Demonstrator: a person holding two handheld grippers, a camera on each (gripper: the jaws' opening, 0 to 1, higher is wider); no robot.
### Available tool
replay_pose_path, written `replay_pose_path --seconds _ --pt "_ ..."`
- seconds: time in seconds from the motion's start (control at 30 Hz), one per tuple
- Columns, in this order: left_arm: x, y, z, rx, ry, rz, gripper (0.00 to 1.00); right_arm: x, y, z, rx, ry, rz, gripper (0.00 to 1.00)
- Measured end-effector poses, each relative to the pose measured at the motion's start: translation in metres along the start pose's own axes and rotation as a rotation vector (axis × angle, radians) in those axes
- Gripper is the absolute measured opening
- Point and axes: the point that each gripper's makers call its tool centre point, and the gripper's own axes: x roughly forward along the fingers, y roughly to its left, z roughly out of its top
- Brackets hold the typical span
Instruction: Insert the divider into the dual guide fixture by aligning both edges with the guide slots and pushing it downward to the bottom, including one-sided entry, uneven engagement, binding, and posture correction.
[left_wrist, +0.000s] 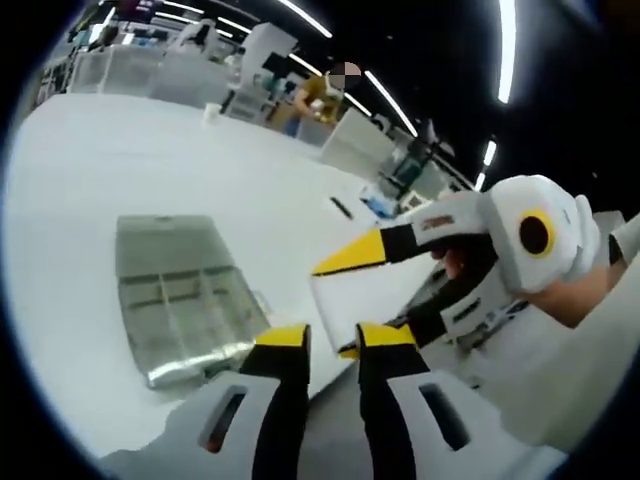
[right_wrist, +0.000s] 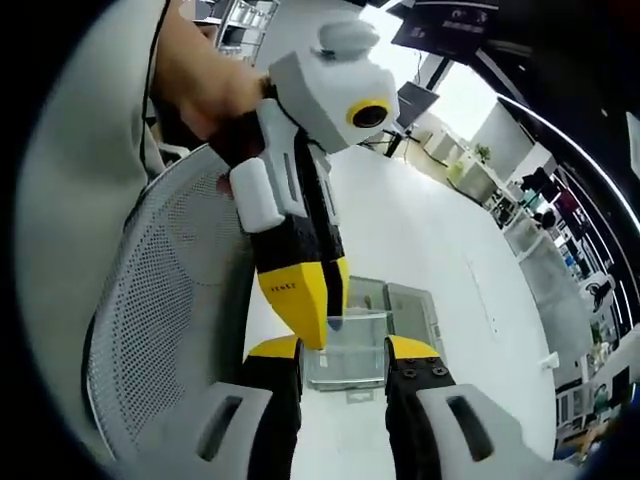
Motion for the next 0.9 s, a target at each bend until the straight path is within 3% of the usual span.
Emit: replay_pose_path --seconds 0.9 --pt "0.0003 0.0029 -0.0053 -0.123 0.025 -0.012 0.00 0.0008 0.0014 0.0042 -0.031 0.001 -0.010 0.27"
